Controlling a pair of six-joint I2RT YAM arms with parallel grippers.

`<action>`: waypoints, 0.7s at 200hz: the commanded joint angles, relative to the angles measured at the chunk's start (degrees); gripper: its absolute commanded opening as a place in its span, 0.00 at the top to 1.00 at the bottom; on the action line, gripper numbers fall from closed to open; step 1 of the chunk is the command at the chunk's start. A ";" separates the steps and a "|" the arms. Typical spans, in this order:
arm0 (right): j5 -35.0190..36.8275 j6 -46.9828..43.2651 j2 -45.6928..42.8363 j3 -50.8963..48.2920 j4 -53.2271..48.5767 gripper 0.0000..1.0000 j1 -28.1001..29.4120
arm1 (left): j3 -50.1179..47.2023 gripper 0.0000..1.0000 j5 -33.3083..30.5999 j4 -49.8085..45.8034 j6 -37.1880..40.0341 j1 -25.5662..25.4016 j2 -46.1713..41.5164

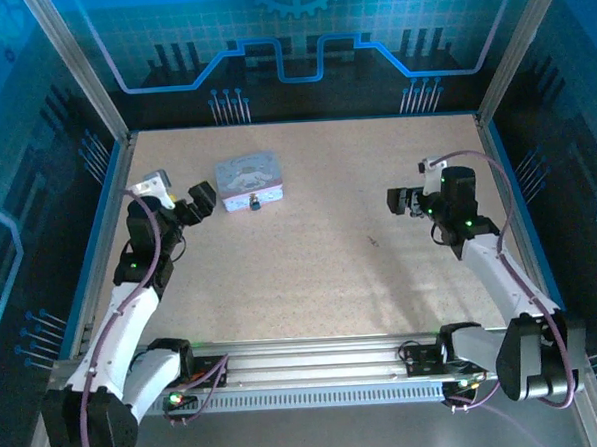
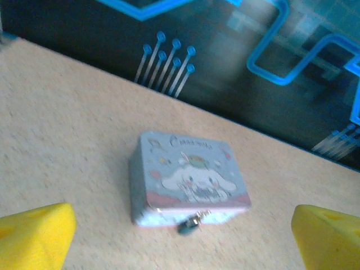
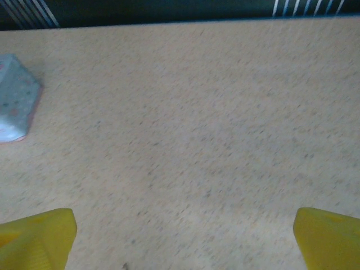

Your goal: Unlock the padlock with the key

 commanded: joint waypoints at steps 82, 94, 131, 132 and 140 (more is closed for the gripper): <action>-6.37 3.19 8.19 9.57 -29.54 0.10 7.83 | -2.75 0.05 13.87 0.29 -19.72 -15.91 2.70; -6.92 3.26 10.37 10.14 -29.67 0.11 8.19 | -2.75 0.07 14.31 1.85 -20.28 -17.41 3.84; -8.27 3.56 17.68 12.61 -30.51 0.18 8.60 | -2.05 0.09 14.99 4.48 -21.07 -19.91 6.93; -8.27 3.55 17.83 12.61 -30.51 0.18 8.62 | -2.05 0.09 15.03 4.54 -21.09 -19.94 6.97; -8.53 3.55 19.07 13.02 -30.51 0.19 8.62 | -2.09 0.09 15.11 5.24 -21.37 -20.21 7.34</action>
